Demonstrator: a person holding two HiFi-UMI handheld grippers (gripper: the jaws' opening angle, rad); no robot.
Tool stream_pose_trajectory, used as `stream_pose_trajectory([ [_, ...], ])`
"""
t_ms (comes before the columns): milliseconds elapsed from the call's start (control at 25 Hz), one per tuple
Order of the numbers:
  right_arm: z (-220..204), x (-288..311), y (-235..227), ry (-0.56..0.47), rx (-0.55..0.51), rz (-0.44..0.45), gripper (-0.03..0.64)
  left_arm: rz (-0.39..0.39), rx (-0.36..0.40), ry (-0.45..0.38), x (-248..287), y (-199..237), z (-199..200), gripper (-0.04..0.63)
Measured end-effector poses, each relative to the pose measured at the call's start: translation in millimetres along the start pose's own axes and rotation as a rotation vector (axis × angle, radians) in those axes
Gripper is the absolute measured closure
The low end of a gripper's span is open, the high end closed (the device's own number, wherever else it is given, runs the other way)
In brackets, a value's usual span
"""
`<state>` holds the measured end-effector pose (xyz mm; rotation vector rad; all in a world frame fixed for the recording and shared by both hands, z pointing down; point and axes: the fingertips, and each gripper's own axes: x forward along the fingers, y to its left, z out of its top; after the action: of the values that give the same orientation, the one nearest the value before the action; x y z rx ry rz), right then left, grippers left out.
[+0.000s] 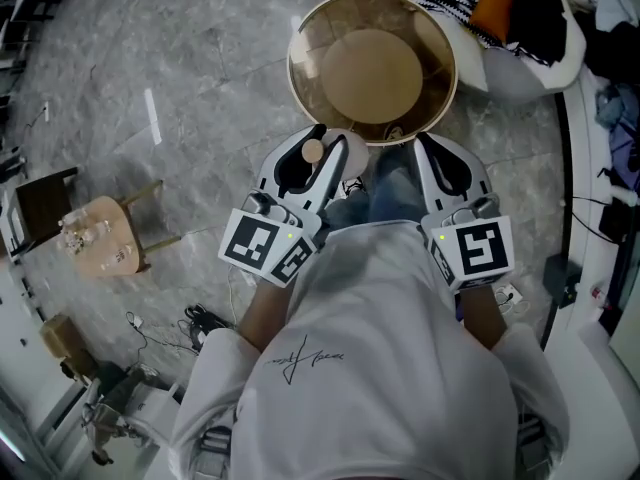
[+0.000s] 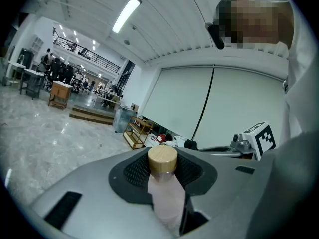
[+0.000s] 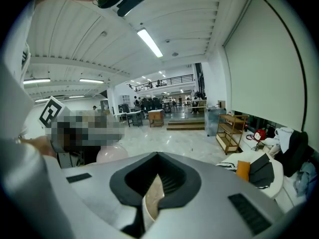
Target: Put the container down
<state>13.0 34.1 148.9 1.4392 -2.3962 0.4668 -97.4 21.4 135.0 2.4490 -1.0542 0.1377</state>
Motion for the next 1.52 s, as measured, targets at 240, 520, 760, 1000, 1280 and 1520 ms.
stream_pose_trajectory([
  [240, 1, 19, -20, 0.007, 0.030, 0.024, 0.600, 0.018, 0.002, 0.007, 31, 4, 3, 0.465],
  [520, 6, 42, -47, 0.012, 0.079, 0.022, 0.601, 0.050, 0.003, 0.000, 56, 16, 3, 0.465],
  [760, 6, 57, -59, 0.023, 0.101, 0.035, 0.601, 0.068, 0.013, -0.003, 71, 23, 1, 0.465],
  [1000, 0, 69, -59, 0.036, 0.085, 0.061, 0.601, 0.073, 0.005, 0.000, 83, 31, -7, 0.465],
  [1280, -9, 83, -57, 0.046, 0.086, 0.089, 0.601, 0.079, 0.000, 0.005, 92, 36, -13, 0.465],
  [1520, -13, 95, -70, 0.059, 0.147, 0.102, 0.601, 0.091, -0.009, 0.029, 103, 45, -20, 0.465],
])
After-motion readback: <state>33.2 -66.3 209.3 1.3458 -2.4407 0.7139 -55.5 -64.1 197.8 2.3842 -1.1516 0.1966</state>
